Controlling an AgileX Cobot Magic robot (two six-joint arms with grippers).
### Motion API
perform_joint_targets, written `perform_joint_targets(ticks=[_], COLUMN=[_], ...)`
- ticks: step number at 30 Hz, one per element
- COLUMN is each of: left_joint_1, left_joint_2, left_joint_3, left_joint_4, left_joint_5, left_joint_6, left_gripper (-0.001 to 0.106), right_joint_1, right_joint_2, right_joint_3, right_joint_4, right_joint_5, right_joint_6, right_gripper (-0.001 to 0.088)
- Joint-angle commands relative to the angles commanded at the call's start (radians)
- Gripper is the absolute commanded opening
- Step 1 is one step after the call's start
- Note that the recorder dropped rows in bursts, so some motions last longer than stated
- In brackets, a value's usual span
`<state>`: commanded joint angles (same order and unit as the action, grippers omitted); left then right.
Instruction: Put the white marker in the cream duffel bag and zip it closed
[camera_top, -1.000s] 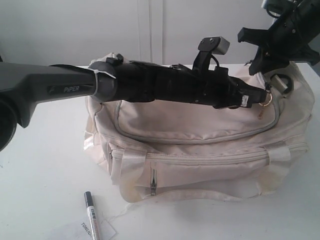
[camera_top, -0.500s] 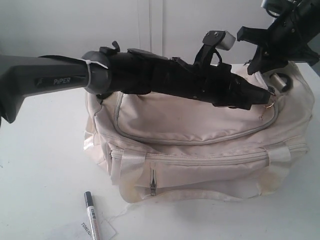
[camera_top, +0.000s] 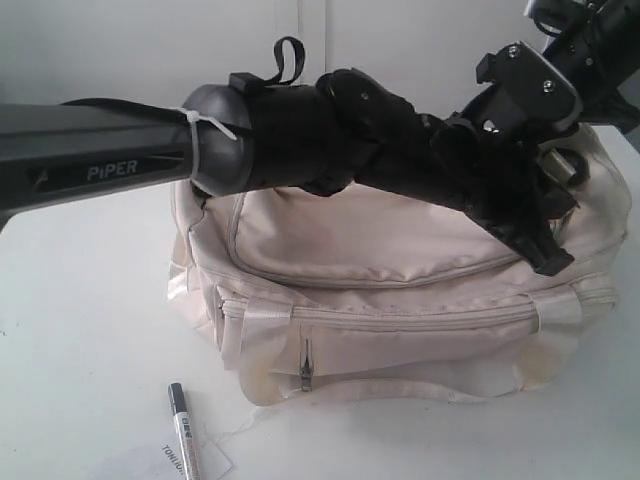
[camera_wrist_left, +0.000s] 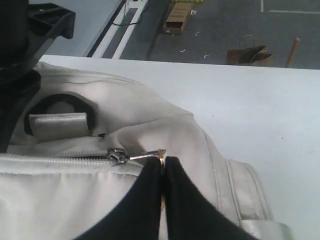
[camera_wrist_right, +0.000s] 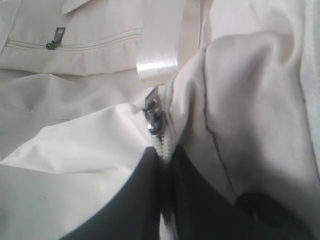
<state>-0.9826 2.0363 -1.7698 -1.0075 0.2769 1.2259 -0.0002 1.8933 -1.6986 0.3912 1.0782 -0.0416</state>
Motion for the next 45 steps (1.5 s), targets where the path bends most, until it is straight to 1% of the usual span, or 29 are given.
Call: perform_joint_targets(ticks=[2, 7, 11, 16, 18, 22, 24, 28, 32, 37, 41, 45], left_joint_1=[-0.007, -0.009, -0.017, -0.063, -0.077, -0.086, -0.086, -0.086, -0.086, -0.086, -0.086, -0.086], left_joint_2=[0.000, 0.000, 0.000, -0.002, -0.004, -0.022, -0.026, -0.033, -0.033, -0.033, -0.033, -0.033], left_joint_3=[0.000, 0.000, 0.000, 0.000, 0.000, 0.000, 0.000, 0.000, 0.000, 0.000, 0.000, 0.000], left_joint_4=[0.081, 0.224, 0.292, 0.432, 0.450, 0.508, 0.532, 0.618, 0.632, 0.680, 0.680, 0.763], left_joint_5=[-0.004, -0.018, -0.020, -0.036, -0.036, -0.030, 0.000, 0.088, 0.106, 0.113, 0.141, 0.199], left_joint_6=[-0.013, -0.125, -0.133, -0.135, -0.135, -0.133, -0.133, -0.133, -0.133, -0.135, -0.126, -0.126], left_gripper=[0.000, 0.000, 0.000, 0.000, 0.000, 0.000, 0.000, 0.000, 0.000, 0.000, 0.000, 0.000], right_joint_1=[0.000, 0.000, 0.000, 0.000, 0.000, 0.000, 0.000, 0.000, 0.000, 0.000, 0.000, 0.000], right_joint_2=[0.000, 0.000, 0.000, 0.000, 0.000, 0.000, 0.000, 0.000, 0.000, 0.000, 0.000, 0.000], right_joint_3=[0.000, 0.000, 0.000, 0.000, 0.000, 0.000, 0.000, 0.000, 0.000, 0.000, 0.000, 0.000], right_joint_4=[0.000, 0.000, 0.000, 0.000, 0.000, -0.002, 0.000, 0.000, 0.000, 0.000, 0.000, 0.000], right_joint_5=[0.005, 0.007, 0.007, 0.005, 0.003, -0.003, -0.003, -0.005, -0.010, -0.016, -0.030, -0.044], right_joint_6=[0.000, 0.000, 0.000, 0.000, 0.000, 0.000, 0.000, 0.000, 0.000, 0.000, 0.000, 0.000], right_gripper=[0.0000, 0.0000, 0.0000, 0.0000, 0.0000, 0.0000, 0.0000, 0.0000, 0.0000, 0.0000, 0.0000, 0.0000])
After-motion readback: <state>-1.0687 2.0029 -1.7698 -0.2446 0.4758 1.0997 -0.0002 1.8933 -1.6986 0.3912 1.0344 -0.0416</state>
